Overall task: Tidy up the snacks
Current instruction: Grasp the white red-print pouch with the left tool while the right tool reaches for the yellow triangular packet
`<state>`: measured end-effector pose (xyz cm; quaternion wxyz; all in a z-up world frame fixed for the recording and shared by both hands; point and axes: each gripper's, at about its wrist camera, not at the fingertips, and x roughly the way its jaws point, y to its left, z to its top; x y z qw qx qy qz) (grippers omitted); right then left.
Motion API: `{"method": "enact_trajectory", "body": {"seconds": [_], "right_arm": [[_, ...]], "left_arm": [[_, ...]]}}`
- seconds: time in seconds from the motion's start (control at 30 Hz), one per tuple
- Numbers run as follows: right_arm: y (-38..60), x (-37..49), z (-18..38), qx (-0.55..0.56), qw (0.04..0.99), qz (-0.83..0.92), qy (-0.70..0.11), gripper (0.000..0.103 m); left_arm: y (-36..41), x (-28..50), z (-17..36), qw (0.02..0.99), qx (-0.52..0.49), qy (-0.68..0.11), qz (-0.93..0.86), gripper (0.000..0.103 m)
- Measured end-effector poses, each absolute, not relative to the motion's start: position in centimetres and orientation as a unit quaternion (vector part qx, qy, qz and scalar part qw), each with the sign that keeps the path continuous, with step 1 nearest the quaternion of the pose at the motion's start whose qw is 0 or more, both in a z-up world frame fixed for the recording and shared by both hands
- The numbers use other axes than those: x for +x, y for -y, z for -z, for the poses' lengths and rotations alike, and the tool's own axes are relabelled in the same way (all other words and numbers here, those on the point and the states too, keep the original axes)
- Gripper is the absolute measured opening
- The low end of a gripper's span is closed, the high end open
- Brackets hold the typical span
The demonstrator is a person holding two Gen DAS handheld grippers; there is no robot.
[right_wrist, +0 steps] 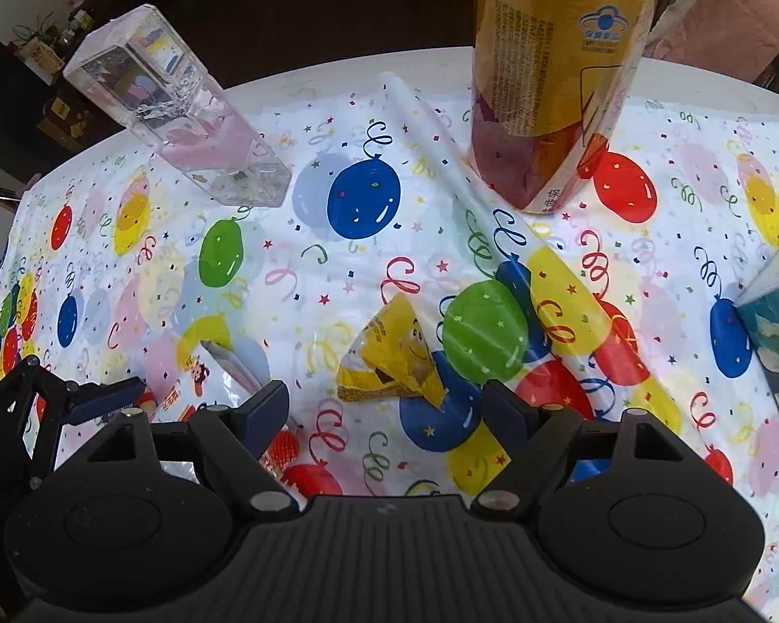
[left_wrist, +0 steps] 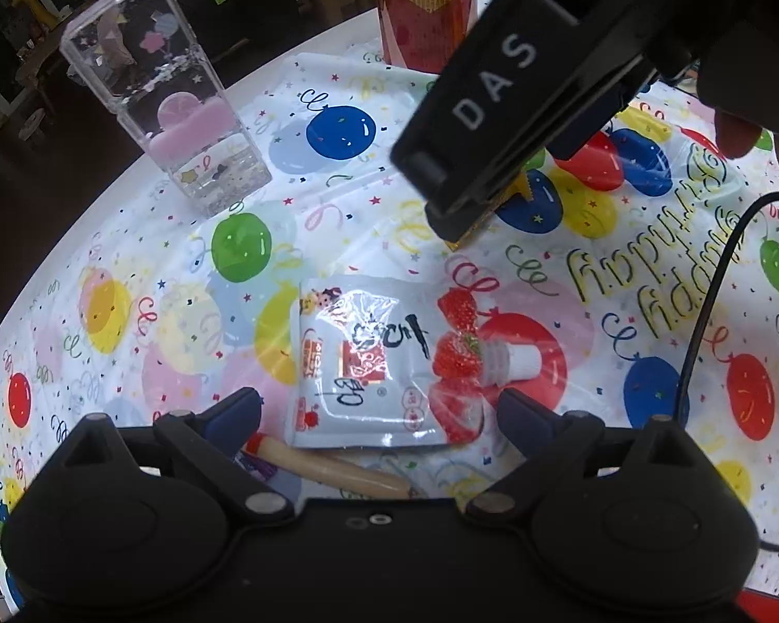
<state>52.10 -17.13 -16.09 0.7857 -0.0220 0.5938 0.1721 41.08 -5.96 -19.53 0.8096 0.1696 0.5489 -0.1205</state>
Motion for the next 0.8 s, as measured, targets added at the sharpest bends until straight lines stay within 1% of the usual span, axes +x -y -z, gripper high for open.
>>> {"method": "enact_trajectory", "body": {"seconds": [0.03, 0.13, 0.2, 0.23, 0.27, 0.3, 0.37, 0.47, 0.5, 0.57, 0.63, 0.67, 0.7, 0.73, 0.8], "right_arm": [[17.0, 52.1, 16.2, -0.022, 0.786, -0.173, -0.593, 0.081], [16.7, 52.2, 16.6, -0.025, 0.784, -0.174, -0.595, 0.075], [16.4, 52.2, 16.9, -0.028, 0.784, -0.174, -0.596, 0.069], [16.3, 52.2, 17.0, -0.029, 0.783, -0.175, -0.596, 0.063], [16.2, 52.2, 17.2, -0.03, 0.782, -0.176, -0.598, 0.06], [16.1, 52.1, 17.3, -0.03, 0.781, -0.177, -0.598, 0.058], [15.9, 52.0, 17.4, -0.039, 0.784, -0.176, -0.594, 0.049], [16.0, 51.9, 17.4, -0.037, 0.786, -0.178, -0.592, 0.041], [16.1, 51.9, 17.4, -0.037, 0.786, -0.178, -0.591, 0.04], [16.2, 51.8, 17.2, -0.031, 0.787, -0.181, -0.588, 0.029], [16.5, 51.6, 17.0, -0.023, 0.788, -0.181, -0.587, 0.027], [16.8, 51.6, 16.8, -0.022, 0.79, -0.181, -0.586, 0.022], [16.9, 51.5, 16.6, -0.021, 0.79, -0.181, -0.585, 0.013], [17.2, 51.4, 16.5, -0.016, 0.789, -0.181, -0.587, 0.006], [17.8, 51.1, 16.1, -0.006, 0.791, -0.182, -0.584, 0.006]], "left_arm": [[6.0, 41.2, 19.7, 0.809, 0.169, -0.55, 0.122, 0.096], [6.1, 41.4, 20.1, 0.806, 0.174, -0.551, 0.126, 0.094], [6.0, 41.5, 20.1, 0.809, 0.17, -0.548, 0.128, 0.093], [5.9, 41.6, 20.1, 0.81, 0.164, -0.548, 0.129, 0.09], [5.7, 41.7, 20.0, 0.811, 0.155, -0.549, 0.132, 0.085], [5.6, 41.8, 19.9, 0.811, 0.147, -0.55, 0.132, 0.082], [5.6, 41.8, 19.9, 0.812, 0.145, -0.551, 0.131, 0.082], [5.6, 41.8, 19.9, 0.814, 0.14, -0.549, 0.129, 0.08], [5.6, 41.8, 19.9, 0.815, 0.139, -0.548, 0.128, 0.08], [5.7, 41.7, 19.8, 0.816, 0.137, -0.547, 0.125, 0.079], [5.8, 41.7, 19.7, 0.817, 0.131, -0.548, 0.121, 0.078], [5.8, 41.6, 19.7, 0.818, 0.128, -0.548, 0.119, 0.077], [5.8, 41.6, 19.6, 0.818, 0.125, -0.548, 0.119, 0.077], [5.7, 41.6, 19.6, 0.819, 0.122, -0.548, 0.117, 0.077], [5.6, 41.4, 19.3, 0.821, 0.112, -0.548, 0.115, 0.076]]}}
